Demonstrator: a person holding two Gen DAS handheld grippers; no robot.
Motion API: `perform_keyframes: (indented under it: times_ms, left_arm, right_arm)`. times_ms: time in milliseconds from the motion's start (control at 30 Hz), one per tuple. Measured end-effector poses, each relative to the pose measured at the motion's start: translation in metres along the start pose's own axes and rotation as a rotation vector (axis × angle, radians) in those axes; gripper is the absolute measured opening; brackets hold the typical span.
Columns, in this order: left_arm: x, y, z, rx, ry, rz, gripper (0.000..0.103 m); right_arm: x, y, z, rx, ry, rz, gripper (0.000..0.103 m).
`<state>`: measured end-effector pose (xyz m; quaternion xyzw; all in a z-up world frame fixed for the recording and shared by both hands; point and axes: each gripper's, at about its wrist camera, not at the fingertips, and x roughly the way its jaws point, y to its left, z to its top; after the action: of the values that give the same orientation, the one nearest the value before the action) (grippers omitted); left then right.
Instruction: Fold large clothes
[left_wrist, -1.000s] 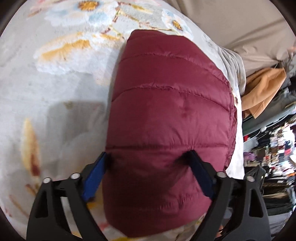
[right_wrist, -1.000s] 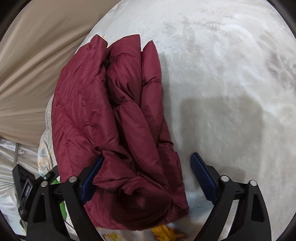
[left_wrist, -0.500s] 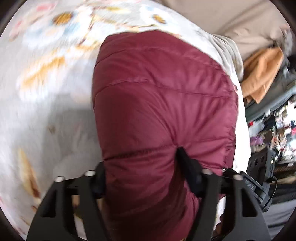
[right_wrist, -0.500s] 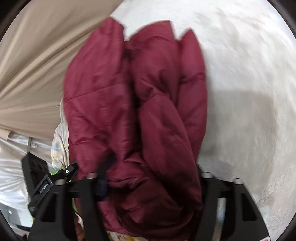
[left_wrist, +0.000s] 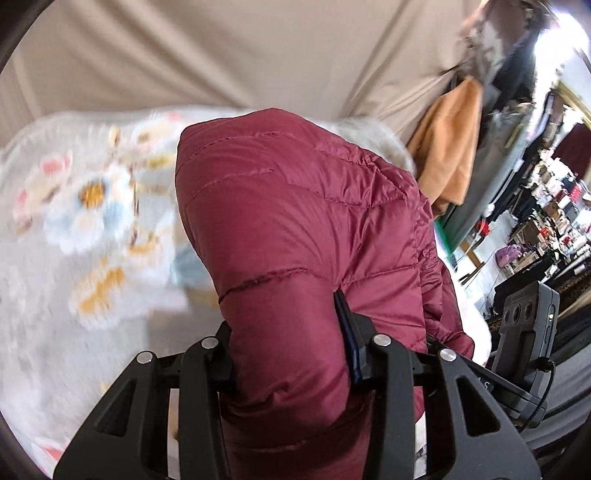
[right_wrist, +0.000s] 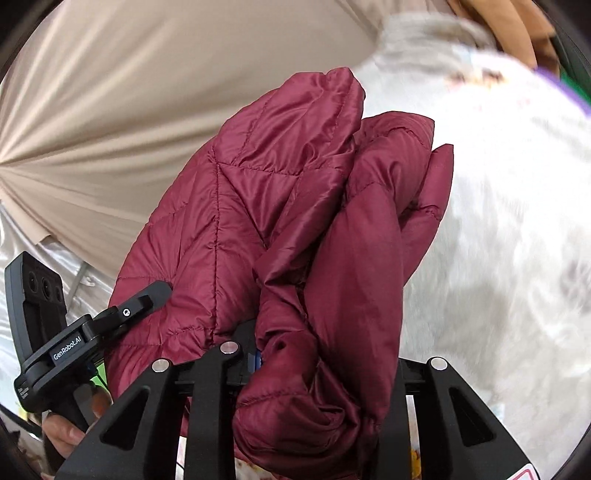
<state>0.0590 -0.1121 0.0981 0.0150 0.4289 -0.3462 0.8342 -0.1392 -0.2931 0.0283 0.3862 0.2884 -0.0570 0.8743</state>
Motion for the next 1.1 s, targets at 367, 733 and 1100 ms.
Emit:
perform_keyframes:
  times_ms: [367,733,1100]
  left_arm:
    - [-0.109,-0.047,0.024,0.130,-0.267,-0.074,0.039]
    - [-0.219,-0.026,0.029,0.210,-0.581,-0.122,0.039]
    - [-0.213,0.074,0.047,0.152,-0.583,-0.092,0.041]
  right_arm:
    - [-0.097,0.078,0.019,-0.195,-0.293,0.039,0.028]
    - [-0.146,0.176,0.028,-0.409,-0.497,0.147,0.028]
    - [-0.067,0.236,0.052,-0.521,-0.377,0.243,0.029]
